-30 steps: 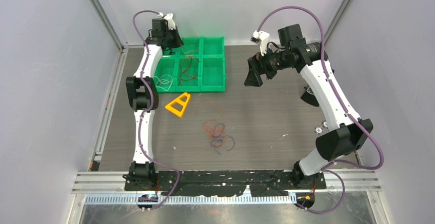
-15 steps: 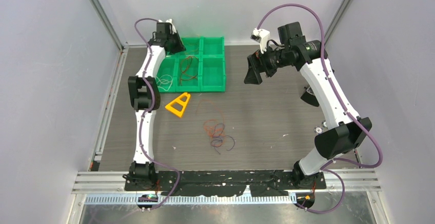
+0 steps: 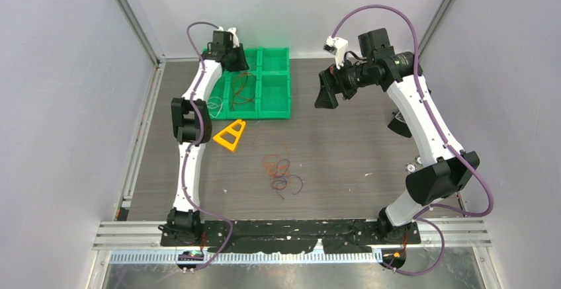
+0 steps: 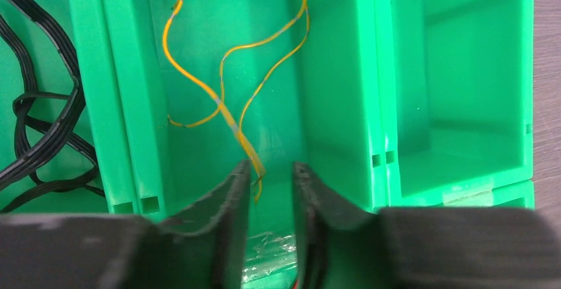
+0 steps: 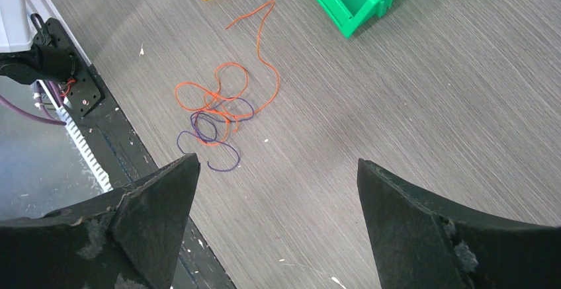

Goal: Untangle the cables

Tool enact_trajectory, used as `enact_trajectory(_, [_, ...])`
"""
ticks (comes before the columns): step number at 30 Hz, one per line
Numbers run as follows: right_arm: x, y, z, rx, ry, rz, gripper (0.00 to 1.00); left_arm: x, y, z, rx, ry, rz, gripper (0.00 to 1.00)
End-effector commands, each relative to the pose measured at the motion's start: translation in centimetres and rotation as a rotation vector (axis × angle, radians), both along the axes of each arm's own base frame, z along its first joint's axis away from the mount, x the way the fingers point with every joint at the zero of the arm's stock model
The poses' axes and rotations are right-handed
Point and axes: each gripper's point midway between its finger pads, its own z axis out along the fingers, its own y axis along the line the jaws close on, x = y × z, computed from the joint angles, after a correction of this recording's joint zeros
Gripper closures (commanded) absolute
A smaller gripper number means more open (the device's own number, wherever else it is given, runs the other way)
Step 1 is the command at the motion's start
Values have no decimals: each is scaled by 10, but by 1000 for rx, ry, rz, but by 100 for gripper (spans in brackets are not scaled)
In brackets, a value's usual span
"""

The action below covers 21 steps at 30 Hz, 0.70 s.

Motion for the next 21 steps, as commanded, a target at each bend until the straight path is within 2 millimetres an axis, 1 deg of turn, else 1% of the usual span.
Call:
enact_trajectory(1, [-3,-1,20,25,-54,-1,4,-1,7,59,16,-96,-6,61])
enact_trajectory(3, [-4,-1,21,27,-56,2,5,1,7,78,29,-149,-27,52])
enact_trajectory(4, [-4,-1,21,27,-60,5,5,1,8,94,33,-185,-30,47])
enact_trajectory(8, [-4,0,23,34,-73,20,4,-2,9,143,75,-305,-57,24])
enact_trajectory(9, [-3,0,24,35,-75,22,4,-3,11,156,91,-334,-59,19])
enact_trajectory(11, [-2,1,24,38,-83,27,5,-9,13,177,134,-376,-67,6])
enact_trajectory(12, [-1,2,24,37,-89,31,5,-12,15,186,166,-396,-72,1])
enact_trajectory(15, [1,1,20,26,-98,43,5,-26,26,206,266,-420,-81,0])
enact_trajectory(16, [2,1,18,19,-110,61,5,-34,31,214,300,-428,-90,0])
enact_trajectory(17, [0,1,13,13,-100,73,4,-43,34,221,319,-431,-111,0])
enact_trajectory(18, [-2,1,10,7,-118,106,4,-55,35,224,326,-429,-158,0])
enact_trajectory(19, [-4,1,0,-3,-104,125,3,-70,34,232,308,-435,-202,0])
enact_trajectory(20, [-6,1,-6,-16,-115,151,3,-87,32,232,275,-428,-252,0])
enact_trajectory(21, [-8,2,-20,-24,-100,161,2,-109,28,238,234,-435,-323,1])
